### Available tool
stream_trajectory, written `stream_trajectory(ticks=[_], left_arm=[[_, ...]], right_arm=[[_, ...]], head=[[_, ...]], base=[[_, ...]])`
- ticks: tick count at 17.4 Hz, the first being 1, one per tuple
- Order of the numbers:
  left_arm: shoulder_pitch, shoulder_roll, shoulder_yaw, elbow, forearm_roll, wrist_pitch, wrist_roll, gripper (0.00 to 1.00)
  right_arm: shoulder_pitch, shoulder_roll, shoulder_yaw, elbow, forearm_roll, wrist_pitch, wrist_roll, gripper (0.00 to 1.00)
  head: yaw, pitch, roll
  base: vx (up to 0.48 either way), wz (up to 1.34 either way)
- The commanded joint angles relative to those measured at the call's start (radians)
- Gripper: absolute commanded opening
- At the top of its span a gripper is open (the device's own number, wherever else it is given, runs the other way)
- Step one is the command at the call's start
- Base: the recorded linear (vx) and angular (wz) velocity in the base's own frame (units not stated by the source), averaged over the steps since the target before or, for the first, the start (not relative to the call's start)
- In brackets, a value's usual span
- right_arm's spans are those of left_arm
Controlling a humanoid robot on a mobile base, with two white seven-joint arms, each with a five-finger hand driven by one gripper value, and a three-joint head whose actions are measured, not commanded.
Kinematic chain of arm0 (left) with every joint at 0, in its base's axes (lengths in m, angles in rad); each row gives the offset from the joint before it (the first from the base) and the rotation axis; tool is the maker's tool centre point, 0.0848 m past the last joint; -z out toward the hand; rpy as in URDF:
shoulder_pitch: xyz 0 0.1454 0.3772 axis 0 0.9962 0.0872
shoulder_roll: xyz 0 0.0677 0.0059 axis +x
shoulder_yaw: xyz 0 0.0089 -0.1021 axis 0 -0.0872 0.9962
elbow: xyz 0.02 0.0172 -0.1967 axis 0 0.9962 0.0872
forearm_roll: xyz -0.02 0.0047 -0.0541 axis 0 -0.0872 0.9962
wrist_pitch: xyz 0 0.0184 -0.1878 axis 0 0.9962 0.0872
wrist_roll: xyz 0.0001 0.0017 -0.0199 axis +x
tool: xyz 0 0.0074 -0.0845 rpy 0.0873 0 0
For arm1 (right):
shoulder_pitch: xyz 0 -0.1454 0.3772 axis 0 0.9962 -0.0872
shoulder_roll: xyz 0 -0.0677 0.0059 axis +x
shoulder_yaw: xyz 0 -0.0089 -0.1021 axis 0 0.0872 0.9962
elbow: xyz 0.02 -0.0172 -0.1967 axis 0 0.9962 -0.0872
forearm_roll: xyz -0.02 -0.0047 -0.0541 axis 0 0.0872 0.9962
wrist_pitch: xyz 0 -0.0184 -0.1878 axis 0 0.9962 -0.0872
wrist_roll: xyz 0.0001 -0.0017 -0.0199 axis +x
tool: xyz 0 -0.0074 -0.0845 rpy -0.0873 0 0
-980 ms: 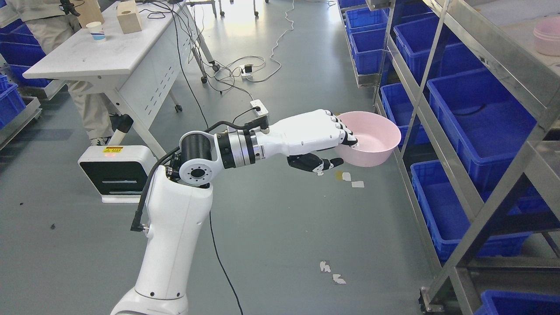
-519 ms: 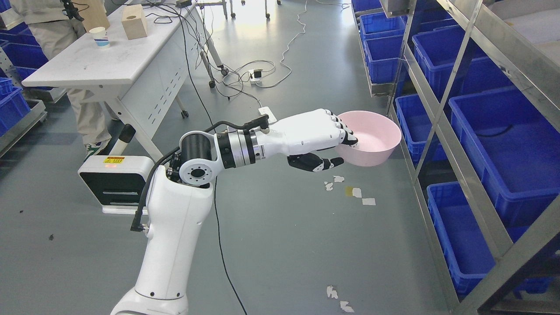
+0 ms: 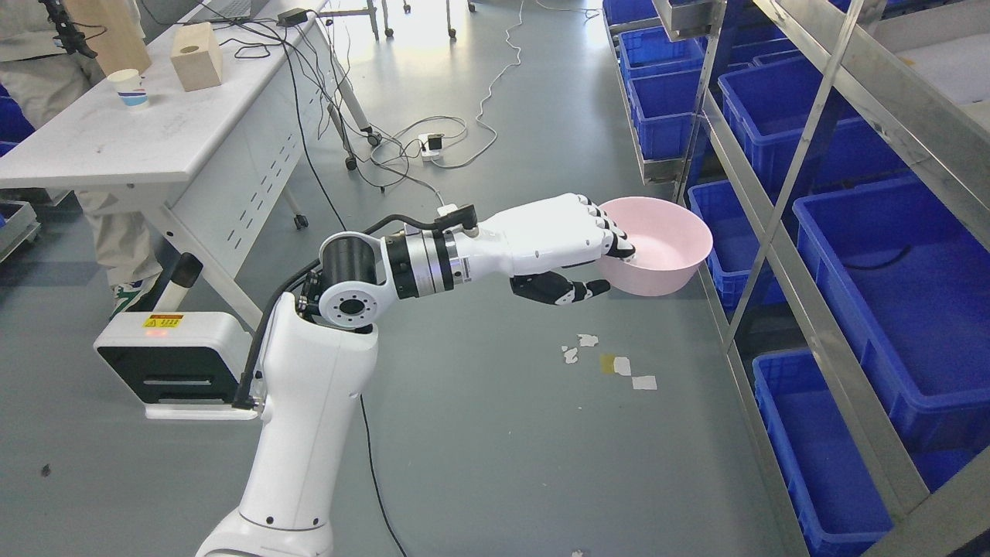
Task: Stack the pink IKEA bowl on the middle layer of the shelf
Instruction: 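Hold the pink bowl in the left hand while the robot drives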
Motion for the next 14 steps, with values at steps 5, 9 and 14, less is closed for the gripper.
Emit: stream_trajectory(ticks=[5,9,14], left_arm=[[-0.001,0.018,-0.017,-0.001,0.001,-0.009,0.011,0.01],[-0.001,0.018,-0.017,-0.01,0.003,-0.01,0.012,0.02],[-0.001,0.018,-0.017,-0.01,0.006,-0.012,0.022,0.02]], right_arm=[[0.004,-0.017,0.0,-0.017,0.0,-0.002,0.0,1.0],[0.004,-0.017,0.0,-0.017,0.0,-0.002,0.0,1.0],[0.005,-0.017,0.0,-0.017,0.0,-0.002,0.0,1.0]], head=[[0.0,0.0,0.0],[0.0,0.0,0.0],[0.0,0.0,0.0]], base=[[0.25,-0.08],[0.273,-0.03],[0.284,-0.01]])
